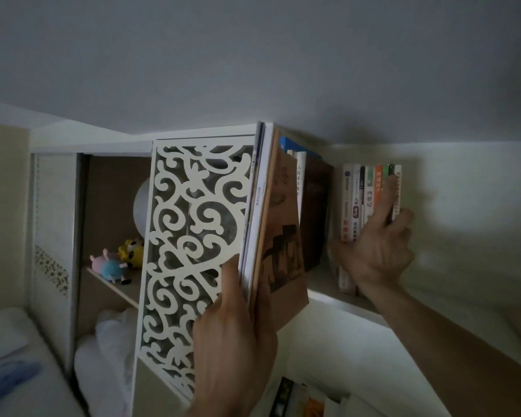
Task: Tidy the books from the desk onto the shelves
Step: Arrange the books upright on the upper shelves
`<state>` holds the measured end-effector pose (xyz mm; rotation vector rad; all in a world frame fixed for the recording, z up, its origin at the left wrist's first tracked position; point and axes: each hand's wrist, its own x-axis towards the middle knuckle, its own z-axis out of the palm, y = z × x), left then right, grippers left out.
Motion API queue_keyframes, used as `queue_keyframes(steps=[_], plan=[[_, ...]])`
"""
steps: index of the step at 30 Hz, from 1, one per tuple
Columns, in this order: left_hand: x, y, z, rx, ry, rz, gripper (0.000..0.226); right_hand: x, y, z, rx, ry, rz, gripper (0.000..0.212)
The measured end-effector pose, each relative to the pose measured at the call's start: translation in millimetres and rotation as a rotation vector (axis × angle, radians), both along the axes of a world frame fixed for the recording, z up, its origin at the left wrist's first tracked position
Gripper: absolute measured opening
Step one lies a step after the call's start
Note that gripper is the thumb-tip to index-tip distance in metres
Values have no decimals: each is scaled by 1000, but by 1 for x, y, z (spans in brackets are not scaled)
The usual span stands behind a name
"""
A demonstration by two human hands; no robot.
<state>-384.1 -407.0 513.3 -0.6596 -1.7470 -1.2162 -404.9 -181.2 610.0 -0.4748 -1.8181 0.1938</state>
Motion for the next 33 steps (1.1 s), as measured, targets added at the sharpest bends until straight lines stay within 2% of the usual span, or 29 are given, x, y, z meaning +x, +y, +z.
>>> queue_keyframes(steps=[4,6,12,17,21,25,29,31,33], plan=[[5,28,32,49,54,-90,23,45,23,-1,-2,36,-44,144],[2,52,48,21,45,-126,31,65,33,-1,-22,58,-73,143],[-32,120,63,-69,-101,-151,41,94,51,6,-163,149,-60,139],[-73,149,56,-153,-209,-143,45,88,48,1,-132,168,-22,140],[-93,159,40,-206,-322,-141,59,68,32,-1,-108,163,19,140],[-91,160,41,-220,-211,-44,52,39,11,-4,-72,102,93,142],[-100,141,29,-403,152,223,65,5,-7,-5,-34,72,130,137],[-114,132,22,-458,221,348,64,-9,-10,-5,-42,76,103,135],[-123,128,18,-515,246,373,59,-18,-12,-4,-69,76,91,136]])
